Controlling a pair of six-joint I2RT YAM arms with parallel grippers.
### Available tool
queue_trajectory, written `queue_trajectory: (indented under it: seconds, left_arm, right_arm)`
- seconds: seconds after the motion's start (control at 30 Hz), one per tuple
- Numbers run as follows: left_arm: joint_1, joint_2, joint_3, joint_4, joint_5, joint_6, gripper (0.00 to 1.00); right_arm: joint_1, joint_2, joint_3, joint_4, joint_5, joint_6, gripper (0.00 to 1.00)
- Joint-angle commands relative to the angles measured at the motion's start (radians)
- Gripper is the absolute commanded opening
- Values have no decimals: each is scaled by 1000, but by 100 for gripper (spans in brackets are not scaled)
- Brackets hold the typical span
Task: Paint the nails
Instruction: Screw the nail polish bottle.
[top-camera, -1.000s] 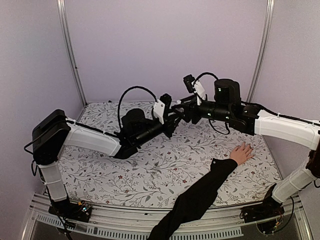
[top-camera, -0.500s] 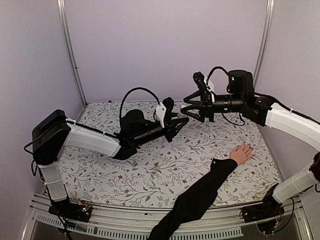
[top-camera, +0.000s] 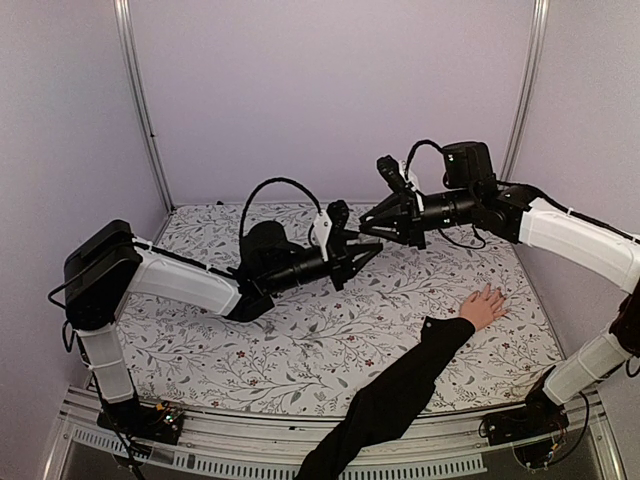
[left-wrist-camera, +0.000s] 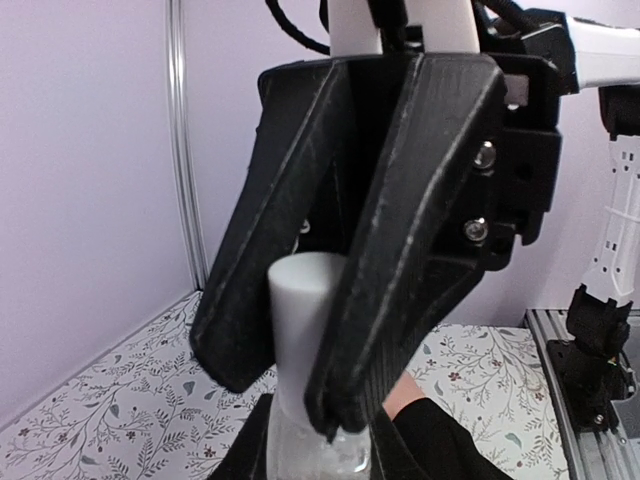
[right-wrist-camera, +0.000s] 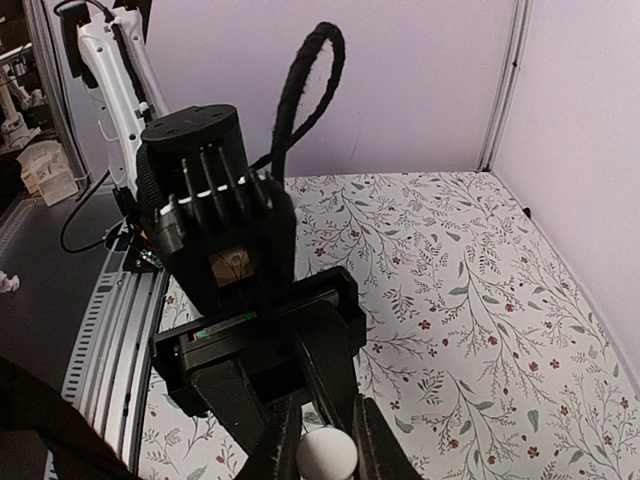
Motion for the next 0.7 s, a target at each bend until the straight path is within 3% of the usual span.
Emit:
queue_trajectory:
  seconds: [0.0, 0.17, 0.37, 0.67]
  left_arm:
    - [-2, -38, 0, 22, -40, -3, 0]
    - [-1, -30, 23, -14, -119, 7, 0]
    - [-1, -19, 40, -36, -212, 17, 0]
    - [-1, -1, 64, -59, -305, 22, 0]
  right_arm:
    - [-1, 23, 36, -31, -29, 10, 9]
    - [-1, 44, 35, 11, 48, 88, 0]
    - [2, 20, -14, 136, 198, 208, 0]
    - [53, 44, -10, 179, 351, 345, 0]
